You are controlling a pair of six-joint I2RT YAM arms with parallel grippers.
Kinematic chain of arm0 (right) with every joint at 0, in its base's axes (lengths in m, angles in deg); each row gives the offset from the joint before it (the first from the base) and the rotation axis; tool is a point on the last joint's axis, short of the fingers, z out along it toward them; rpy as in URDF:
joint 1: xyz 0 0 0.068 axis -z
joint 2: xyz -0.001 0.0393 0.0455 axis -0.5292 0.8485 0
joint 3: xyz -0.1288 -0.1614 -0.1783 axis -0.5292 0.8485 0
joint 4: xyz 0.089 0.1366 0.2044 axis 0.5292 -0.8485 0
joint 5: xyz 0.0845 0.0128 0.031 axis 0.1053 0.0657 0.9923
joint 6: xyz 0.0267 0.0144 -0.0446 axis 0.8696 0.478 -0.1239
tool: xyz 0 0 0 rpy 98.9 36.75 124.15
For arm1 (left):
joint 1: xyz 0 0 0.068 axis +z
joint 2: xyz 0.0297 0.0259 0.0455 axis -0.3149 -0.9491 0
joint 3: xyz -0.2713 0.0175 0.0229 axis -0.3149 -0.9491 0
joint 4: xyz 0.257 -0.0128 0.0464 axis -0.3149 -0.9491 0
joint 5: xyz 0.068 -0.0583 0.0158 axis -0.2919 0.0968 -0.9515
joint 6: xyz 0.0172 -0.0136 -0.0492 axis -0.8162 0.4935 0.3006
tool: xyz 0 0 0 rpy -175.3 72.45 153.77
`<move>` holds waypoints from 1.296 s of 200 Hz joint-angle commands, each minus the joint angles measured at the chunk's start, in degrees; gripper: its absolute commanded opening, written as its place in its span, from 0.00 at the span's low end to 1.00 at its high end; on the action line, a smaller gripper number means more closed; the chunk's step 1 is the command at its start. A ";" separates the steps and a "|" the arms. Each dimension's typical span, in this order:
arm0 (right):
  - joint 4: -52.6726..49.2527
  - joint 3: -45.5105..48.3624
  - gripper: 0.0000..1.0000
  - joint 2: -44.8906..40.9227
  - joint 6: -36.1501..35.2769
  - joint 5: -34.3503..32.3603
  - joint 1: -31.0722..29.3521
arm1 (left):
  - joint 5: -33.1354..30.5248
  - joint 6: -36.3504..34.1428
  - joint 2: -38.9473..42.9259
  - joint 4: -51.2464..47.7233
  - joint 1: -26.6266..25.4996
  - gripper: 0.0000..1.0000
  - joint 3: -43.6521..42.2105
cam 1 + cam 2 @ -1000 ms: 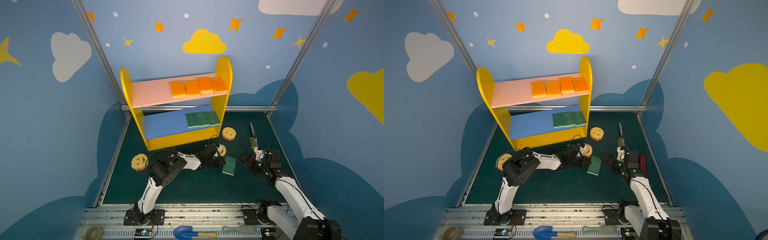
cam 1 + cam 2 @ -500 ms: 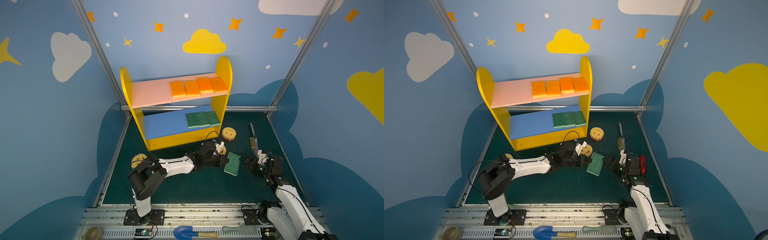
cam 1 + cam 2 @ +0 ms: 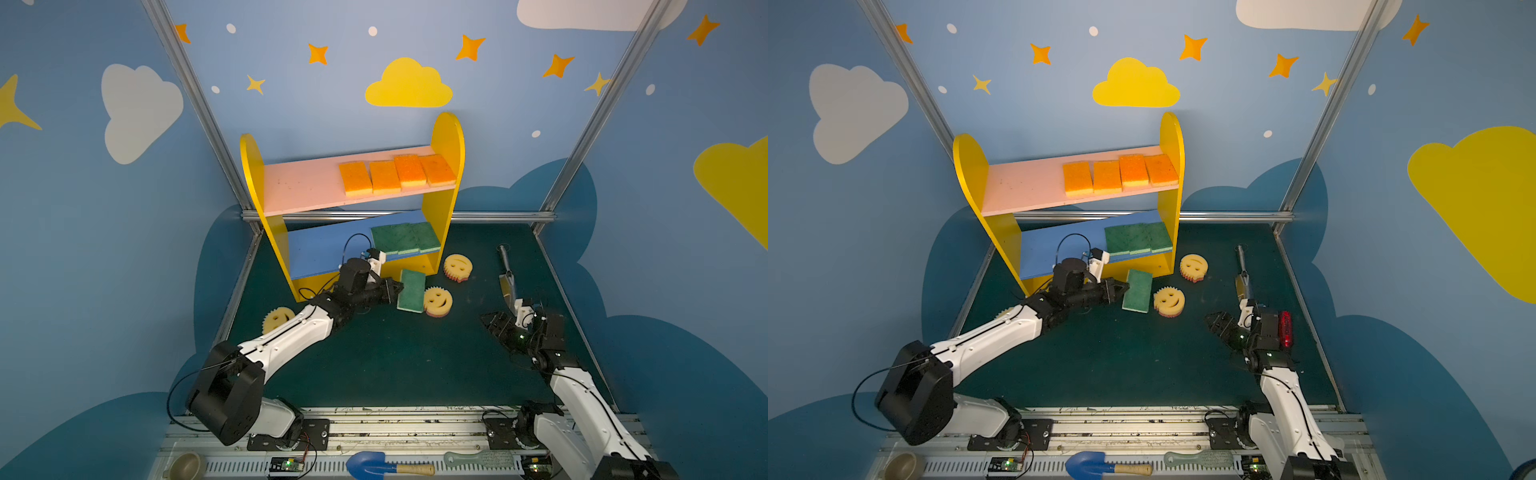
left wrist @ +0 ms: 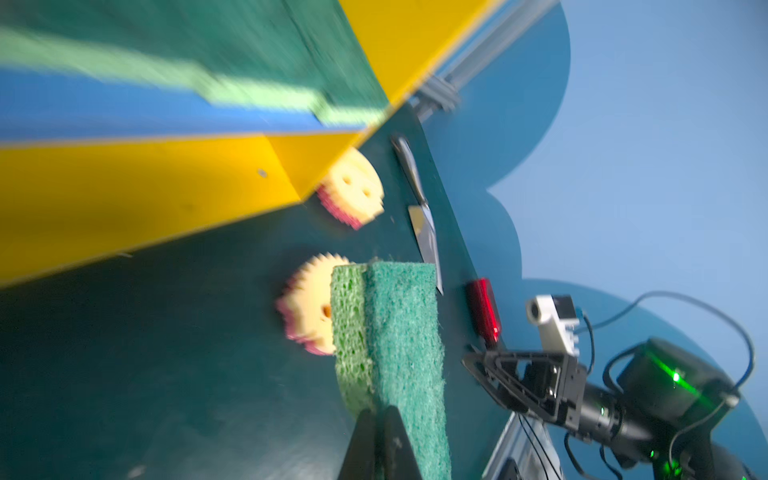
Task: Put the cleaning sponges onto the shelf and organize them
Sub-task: 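Grasp the green pad with the left gripper and lift it, then carry the green pad onto the blue lower shelf beside the other pads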
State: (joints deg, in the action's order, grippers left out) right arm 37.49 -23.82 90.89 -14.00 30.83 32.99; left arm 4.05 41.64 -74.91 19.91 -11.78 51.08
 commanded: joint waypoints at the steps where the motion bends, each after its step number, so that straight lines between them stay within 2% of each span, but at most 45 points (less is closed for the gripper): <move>1: 1.58 0.95 0.84 -0.58 0.83 0.94 0.19 | 1.77 -2.14 2.31 -4.29 3.56 0.08 0.46; 51: 2.13 1.06 0.84 -0.42 1.07 1.55 0.24 | 4.17 0.39 3.70 -4.73 13.93 0.08 1.30; 100: 3.35 1.16 0.84 0.79 1.77 2.17 0.17 | 10.45 5.07 -1.38 -0.33 22.98 0.08 4.89; 191: 4.56 0.23 0.84 3.47 2.96 3.06 0.12 | 14.15 2.70 -21.17 -5.48 26.80 0.06 24.28; 259: 5.35 -1.09 0.84 7.33 3.44 5.23 0.04 | 15.52 -0.81 -26.85 -10.34 29.08 0.05 31.20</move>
State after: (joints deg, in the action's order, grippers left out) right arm 41.51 -23.34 97.16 -10.87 34.48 32.99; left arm 17.69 42.85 -100.44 11.39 16.81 80.28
